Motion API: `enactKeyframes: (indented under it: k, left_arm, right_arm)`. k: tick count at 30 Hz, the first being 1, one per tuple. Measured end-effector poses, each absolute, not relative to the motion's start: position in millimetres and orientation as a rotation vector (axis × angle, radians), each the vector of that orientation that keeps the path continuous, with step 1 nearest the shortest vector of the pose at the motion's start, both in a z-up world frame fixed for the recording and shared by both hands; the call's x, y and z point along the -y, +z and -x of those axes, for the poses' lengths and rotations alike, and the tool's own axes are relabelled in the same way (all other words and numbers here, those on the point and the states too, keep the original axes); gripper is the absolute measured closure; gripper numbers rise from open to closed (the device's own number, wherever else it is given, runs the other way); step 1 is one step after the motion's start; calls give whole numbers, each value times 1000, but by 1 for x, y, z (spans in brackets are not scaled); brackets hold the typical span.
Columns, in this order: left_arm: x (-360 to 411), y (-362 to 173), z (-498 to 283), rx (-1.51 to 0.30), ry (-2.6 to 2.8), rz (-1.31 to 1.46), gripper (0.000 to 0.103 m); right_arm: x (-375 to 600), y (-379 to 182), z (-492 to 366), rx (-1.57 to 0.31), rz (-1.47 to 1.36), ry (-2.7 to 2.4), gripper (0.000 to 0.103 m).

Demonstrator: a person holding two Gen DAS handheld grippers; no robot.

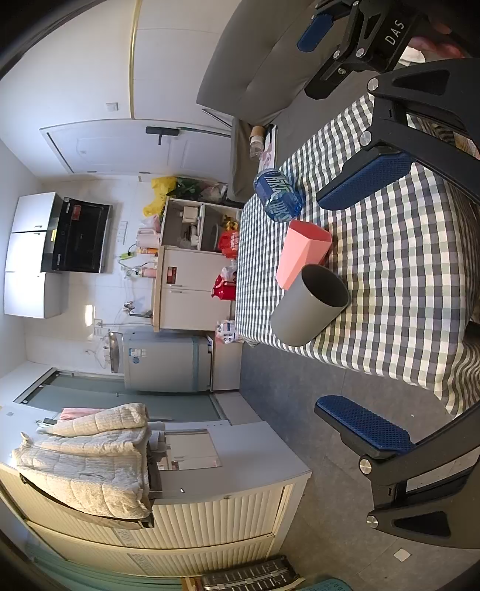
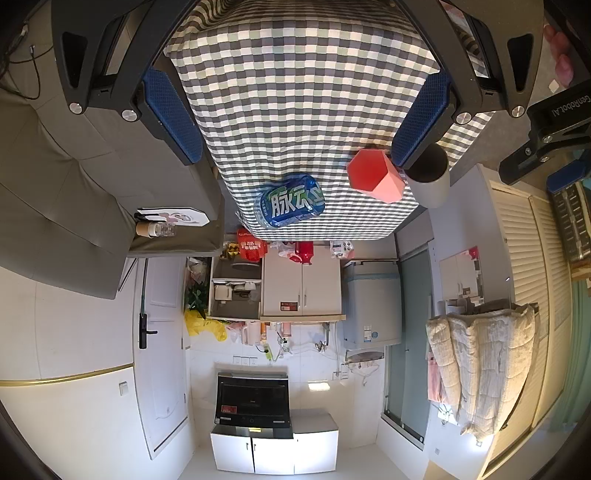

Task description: Flip cup upside down

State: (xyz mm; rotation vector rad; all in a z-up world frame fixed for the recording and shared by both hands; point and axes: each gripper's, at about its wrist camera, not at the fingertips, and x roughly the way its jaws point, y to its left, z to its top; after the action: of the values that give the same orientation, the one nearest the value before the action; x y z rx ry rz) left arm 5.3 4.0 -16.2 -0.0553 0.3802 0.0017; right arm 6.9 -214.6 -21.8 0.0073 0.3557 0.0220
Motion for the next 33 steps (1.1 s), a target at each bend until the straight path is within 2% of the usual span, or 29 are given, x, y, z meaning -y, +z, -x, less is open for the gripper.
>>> enactKeyframes:
  k: [33]
  left_arm:
    - [-5,-18,-7,-397,-1,64,0]
  right_arm:
    - [217,-20,-8,-362,-5,21,0]
